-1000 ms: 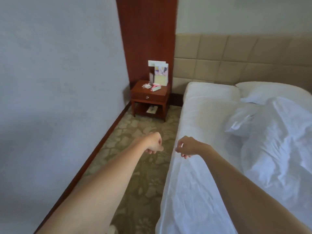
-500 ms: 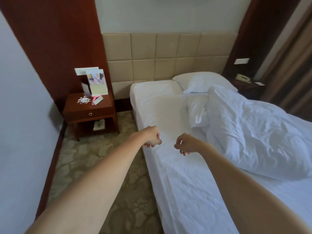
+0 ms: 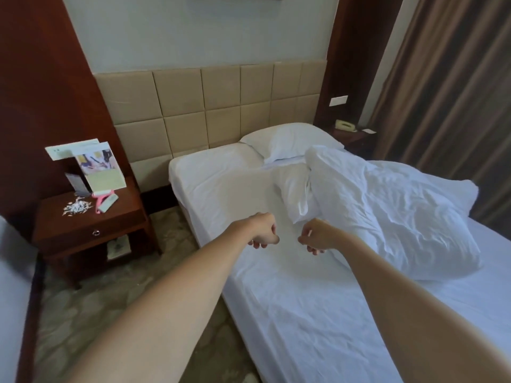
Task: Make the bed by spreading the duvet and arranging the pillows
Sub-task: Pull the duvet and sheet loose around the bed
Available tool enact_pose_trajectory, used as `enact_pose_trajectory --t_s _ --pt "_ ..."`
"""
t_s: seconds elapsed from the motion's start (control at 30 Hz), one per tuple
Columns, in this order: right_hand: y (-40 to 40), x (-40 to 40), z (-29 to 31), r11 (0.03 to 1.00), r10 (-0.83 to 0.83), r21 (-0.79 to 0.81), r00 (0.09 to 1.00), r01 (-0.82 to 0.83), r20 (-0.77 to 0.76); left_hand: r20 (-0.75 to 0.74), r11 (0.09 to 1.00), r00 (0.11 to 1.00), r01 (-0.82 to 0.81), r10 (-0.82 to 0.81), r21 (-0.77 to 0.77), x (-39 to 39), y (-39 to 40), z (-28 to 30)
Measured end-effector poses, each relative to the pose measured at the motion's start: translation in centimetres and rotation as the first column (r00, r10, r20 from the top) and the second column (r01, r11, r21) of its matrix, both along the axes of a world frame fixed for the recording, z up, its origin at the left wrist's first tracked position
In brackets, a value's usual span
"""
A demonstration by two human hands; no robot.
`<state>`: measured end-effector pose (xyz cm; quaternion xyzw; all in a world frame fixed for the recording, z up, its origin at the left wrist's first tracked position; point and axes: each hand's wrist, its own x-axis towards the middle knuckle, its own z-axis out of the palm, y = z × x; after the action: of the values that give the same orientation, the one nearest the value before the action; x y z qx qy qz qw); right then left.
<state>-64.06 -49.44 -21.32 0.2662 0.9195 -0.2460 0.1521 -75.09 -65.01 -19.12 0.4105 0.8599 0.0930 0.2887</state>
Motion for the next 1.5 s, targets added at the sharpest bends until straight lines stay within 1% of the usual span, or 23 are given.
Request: enact_pose_trajectory --t_s 0.13,0.27,0.33,0.4,0.5,0.57,0.73,0.9,1.07,1.17,1.3,1.4,1.5 --pt "1.9 -7.2 -0.5 0.999 0.017 -0.048 1.000 -0.018 -0.021 -0.032 1.000 0.999 -0.010 0.010 -0.002 -6.2 1.8 0.8" --pt "4.3 -14.5 0.4 0.996 0.033 -0.078 0.996 -0.039 -0.079 -0.077 0.998 0.996 -0.040 0.037 -0.041 -13.5 4.0 1.7" --pt "5.8 -16.9 0.7 0.997 0.025 -0.072 0.992 -0.035 -0.127 -0.094 0.998 0.994 -0.052 0.049 -0.025 -16.6 5.6 1.7" --pt "7.4 -18.2 0.8 0.998 0.019 -0.057 0.989 -0.028 -0.144 -0.092 0.999 0.995 -0.042 0.041 -0.007 -18.6 7.5 1.4" --pt "10.1 -19.0 -0.3 0.997 -0.063 -0.056 0.988 0.056 -0.142 -0.087 0.999 0.996 0.008 -0.005 0.043 -20.0 11.2 0.7" --pt "12.3 -19.2 -1.5 0.991 -0.127 -0.054 0.980 0.120 -0.153 -0.071 0.996 0.995 0.068 -0.064 0.057 -20.5 14.1 0.1" --pt "16.8 -19.5 -3.3 0.961 -0.277 -0.038 0.952 0.274 -0.133 -0.021 0.970 0.971 0.241 -0.240 0.024 -22.7 21.0 -2.1" --pt "20.5 -22.3 -3.9 0.900 -0.433 0.006 0.897 0.435 -0.092 -0.004 0.923 0.923 0.384 -0.384 0.018 -27.9 27.1 -4.3" --pt "23.1 -28.4 -4.9 0.824 -0.562 0.044 0.824 0.565 -0.071 0.018 0.863 0.863 0.505 -0.505 0.016 -35.1 31.7 -5.8" --pt "24.3 -32.7 -5.1 0.792 -0.608 0.044 0.793 0.609 -0.039 0.051 0.850 0.849 0.526 -0.526 0.018 -39.9 33.8 -5.5" --pt "26.6 -37.8 -5.5 0.774 -0.625 0.075 0.777 0.629 -0.068 0.060 0.848 0.846 0.530 -0.530 0.018 -45.7 36.8 -6.3" --pt "28.5 -40.2 -6.4 0.765 -0.632 0.118 0.773 0.633 -0.051 0.034 0.860 0.859 0.510 -0.510 0.022 -48.3 39.1 -7.6" --pt "31.1 -41.0 -7.7 0.750 -0.651 0.126 0.759 0.649 -0.033 0.002 0.863 0.863 0.505 -0.505 0.018 -49.3 41.5 -9.6"
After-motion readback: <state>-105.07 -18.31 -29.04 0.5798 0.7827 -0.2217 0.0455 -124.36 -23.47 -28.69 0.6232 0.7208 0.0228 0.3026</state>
